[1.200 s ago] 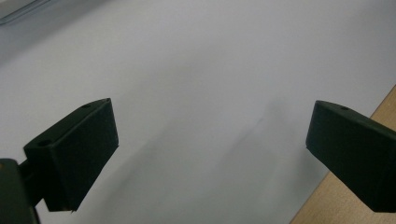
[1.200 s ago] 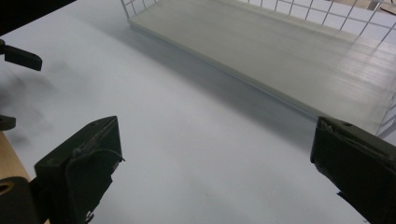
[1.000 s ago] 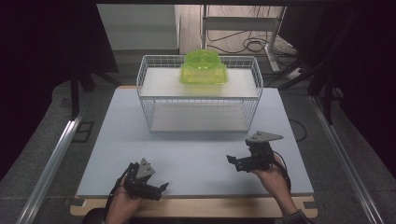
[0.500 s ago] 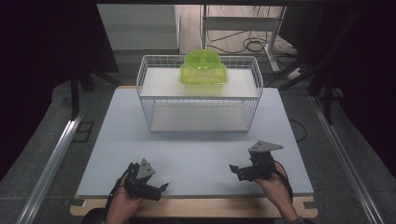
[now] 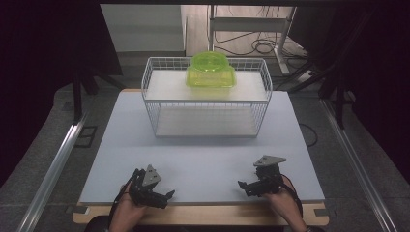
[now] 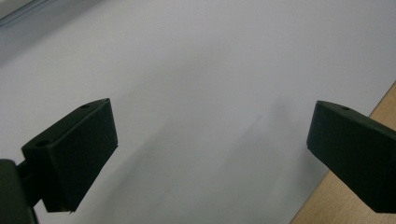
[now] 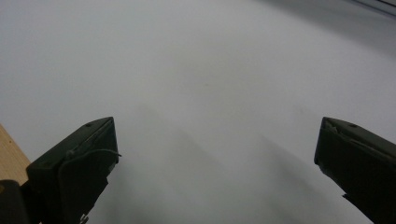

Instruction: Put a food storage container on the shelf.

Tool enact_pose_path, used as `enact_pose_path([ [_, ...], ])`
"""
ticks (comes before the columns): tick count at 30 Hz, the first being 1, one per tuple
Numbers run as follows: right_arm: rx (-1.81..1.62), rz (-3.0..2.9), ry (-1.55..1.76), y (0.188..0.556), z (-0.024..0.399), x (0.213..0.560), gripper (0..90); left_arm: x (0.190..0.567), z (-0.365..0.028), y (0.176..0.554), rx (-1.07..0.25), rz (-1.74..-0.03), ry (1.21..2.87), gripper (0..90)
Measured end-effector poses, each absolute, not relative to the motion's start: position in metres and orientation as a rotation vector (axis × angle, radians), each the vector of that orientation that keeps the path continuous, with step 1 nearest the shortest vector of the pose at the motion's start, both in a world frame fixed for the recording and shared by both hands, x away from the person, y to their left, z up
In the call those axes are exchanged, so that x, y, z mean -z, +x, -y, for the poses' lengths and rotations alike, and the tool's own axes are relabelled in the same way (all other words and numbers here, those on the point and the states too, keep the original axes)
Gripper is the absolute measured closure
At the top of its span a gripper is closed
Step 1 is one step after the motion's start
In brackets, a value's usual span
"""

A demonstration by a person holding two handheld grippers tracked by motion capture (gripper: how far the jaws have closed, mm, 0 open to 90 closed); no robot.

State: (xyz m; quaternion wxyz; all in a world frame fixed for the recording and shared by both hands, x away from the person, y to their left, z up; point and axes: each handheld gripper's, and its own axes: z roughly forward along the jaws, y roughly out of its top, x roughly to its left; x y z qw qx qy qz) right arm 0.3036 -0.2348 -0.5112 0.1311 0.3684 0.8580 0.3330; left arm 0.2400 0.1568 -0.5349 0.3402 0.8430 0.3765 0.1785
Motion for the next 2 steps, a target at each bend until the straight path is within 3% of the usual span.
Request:
enact_pose_path([
  [2,-0.959,-2.483,1.079,0.3043,0.2353,0.5122,0.0,0.5349,-0.1567,0.2403,-0.464,-0.980,2.192,1.5],
])
